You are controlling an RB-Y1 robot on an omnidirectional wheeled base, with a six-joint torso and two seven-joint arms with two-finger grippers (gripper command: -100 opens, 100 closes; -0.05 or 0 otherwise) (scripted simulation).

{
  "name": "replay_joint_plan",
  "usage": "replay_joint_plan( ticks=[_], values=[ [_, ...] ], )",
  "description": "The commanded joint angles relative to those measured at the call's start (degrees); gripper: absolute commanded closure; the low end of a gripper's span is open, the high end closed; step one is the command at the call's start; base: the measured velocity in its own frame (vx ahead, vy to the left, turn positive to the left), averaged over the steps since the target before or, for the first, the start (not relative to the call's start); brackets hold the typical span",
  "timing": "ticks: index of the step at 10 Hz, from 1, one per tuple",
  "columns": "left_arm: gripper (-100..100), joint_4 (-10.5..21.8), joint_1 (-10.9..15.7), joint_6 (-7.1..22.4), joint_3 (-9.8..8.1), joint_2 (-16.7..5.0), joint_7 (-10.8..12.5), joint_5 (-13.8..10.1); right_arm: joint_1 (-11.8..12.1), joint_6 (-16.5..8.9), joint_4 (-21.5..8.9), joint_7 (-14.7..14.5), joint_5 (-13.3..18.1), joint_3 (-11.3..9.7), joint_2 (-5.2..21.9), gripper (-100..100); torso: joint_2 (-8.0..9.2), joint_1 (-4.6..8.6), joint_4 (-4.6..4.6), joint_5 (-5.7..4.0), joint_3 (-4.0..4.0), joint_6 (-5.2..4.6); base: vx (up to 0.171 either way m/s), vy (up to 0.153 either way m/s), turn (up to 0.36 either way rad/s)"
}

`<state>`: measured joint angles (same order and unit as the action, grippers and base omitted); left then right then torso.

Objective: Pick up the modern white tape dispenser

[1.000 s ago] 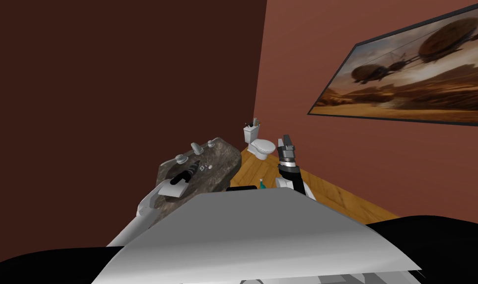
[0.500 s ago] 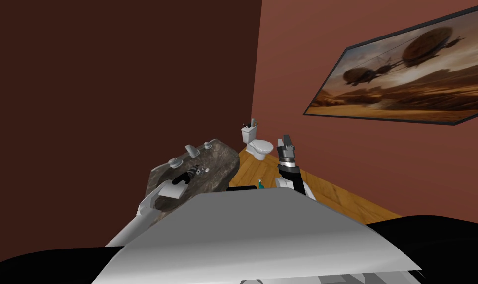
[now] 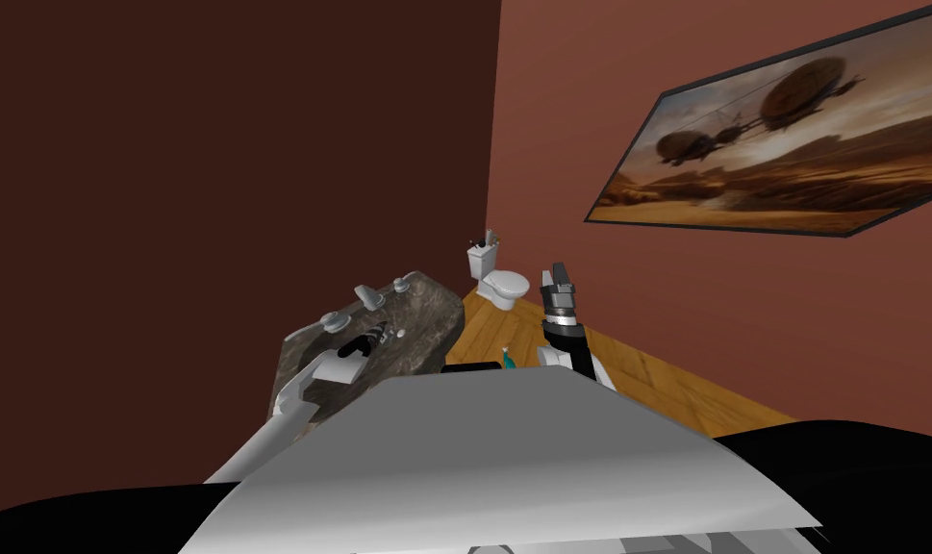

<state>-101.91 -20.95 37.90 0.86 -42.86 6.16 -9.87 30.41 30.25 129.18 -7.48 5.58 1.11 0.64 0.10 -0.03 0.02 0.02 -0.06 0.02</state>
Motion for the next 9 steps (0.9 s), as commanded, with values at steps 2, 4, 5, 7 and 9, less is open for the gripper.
replay_joint_plan(
  ticks=[2,4,5,7,9],
  values=[
    [-100,2.63,1.70,-0.39,-0.02,0.77,-0.19,0.23,0.00,0.00,0.00,0.00,0.00,0.00,0.00,0,0.01,-0.01,0.00,0.00,0.00,0.01,-0.033,0.016,-0.064],
    [-100,3.23,2.00,-0.52,-0.13,0.79,-0.23,0.10,0.00,0.00,0.00,0.00,0.00,0.00,0.00,0,0.00,0.01,0.00,0.00,0.00,0.00,-0.025,0.008,-0.055],
    [100,3.37,2.08,-0.56,-0.14,0.82,-0.25,0.10,0.01,0.00,0.00,0.00,0.00,0.00,0.00,0,-0.04,0.03,-0.01,-0.01,0.02,0.03,-0.004,0.001,0.010],
    [100,3.40,2.03,-0.51,-0.14,0.82,-0.23,0.09,0.01,0.00,0.00,0.00,0.00,0.00,0.00,0,-0.11,0.10,0.00,-0.03,0.05,-0.02,0.000,0.000,0.000],
    [100,3.39,2.04,-0.52,-0.12,0.85,-0.21,0.06,0.01,0.00,0.00,0.00,0.00,0.00,0.00,0,-0.10,0.10,0.00,-0.05,0.04,0.01,0.000,0.000,0.000]
  ],
)
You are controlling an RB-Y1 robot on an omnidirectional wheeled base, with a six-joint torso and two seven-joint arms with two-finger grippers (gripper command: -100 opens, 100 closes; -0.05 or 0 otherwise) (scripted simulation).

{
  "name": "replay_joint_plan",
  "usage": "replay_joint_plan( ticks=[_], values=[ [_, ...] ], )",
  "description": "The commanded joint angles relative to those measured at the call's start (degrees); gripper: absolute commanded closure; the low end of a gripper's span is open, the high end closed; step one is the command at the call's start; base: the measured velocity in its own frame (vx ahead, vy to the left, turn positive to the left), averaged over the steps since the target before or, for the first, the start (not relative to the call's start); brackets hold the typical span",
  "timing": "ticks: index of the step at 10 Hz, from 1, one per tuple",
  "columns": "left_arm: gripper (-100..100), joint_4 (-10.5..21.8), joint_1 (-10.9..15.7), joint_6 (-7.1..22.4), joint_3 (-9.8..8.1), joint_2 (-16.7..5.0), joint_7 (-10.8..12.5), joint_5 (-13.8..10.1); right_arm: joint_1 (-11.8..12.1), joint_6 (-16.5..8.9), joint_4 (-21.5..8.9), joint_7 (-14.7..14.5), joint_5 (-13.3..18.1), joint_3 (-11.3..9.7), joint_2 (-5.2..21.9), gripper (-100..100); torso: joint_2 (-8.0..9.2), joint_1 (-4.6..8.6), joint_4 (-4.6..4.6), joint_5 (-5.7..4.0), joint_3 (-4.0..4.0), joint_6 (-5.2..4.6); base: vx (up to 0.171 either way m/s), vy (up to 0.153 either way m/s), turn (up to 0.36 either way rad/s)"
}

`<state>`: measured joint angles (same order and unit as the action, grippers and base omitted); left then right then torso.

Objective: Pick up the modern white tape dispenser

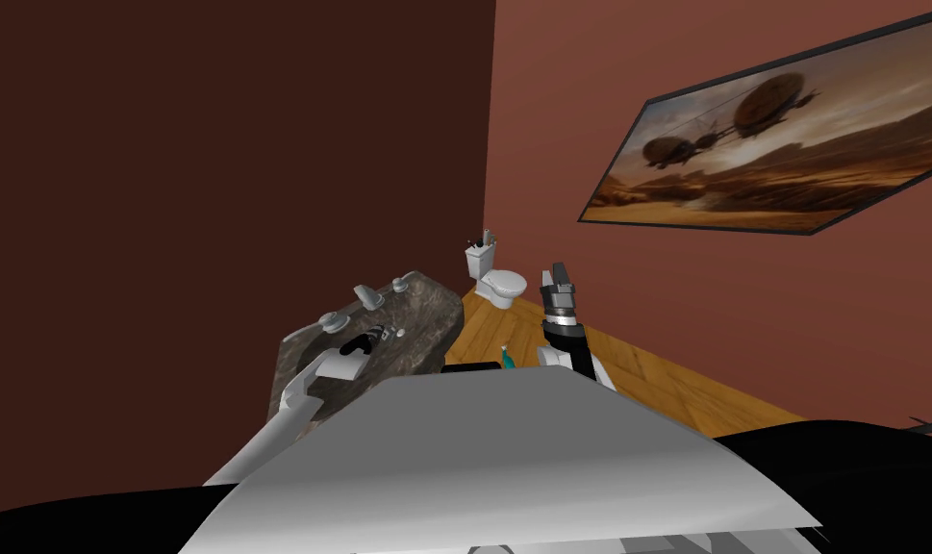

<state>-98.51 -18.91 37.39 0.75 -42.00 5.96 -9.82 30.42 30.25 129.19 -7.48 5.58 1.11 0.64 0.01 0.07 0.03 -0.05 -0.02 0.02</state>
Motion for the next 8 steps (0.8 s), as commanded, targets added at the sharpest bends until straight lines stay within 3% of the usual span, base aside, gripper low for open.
replay_joint_plan(
  ticks=[1,2,6,7,8],
  values=[
    [0,0.00,0.00,0.00,0.00,0.00,0.00,0.00,0.00,0.00,0.00,0.00,0.00,0.00,0.00,0,0.00,0.00,0.00,0.00,0.00,0.00,0.000,0.000,0.000],
    [100,-2.30,-1.27,0.37,0.17,-0.53,0.11,0.06,0.00,0.00,0.00,0.00,0.00,0.00,0.00,0,0.00,0.01,0.00,0.00,0.00,0.00,0.025,-0.017,0.132],
    [100,-6.12,-3.59,1.01,0.36,-1.65,0.36,-0.22,0.00,0.00,0.00,0.00,0.00,0.00,0.00,0,-0.10,0.13,0.00,-0.06,0.05,-0.03,0.041,-0.016,0.090],
    [100,-5.55,-3.35,0.83,0.32,-1.52,0.32,-0.23,0.00,0.00,0.00,0.00,0.00,0.00,0.00,0,-0.05,0.12,0.02,-0.07,0.02,-0.01,0.009,-0.005,0.014],
    [0,-5.67,-3.43,0.87,0.32,-1.54,0.35,-0.24,0.00,0.00,0.00,0.00,0.00,0.00,0.00,0,-0.01,0.10,0.03,-0.07,-0.01,-0.04,0.000,0.000,0.000]
  ],
)
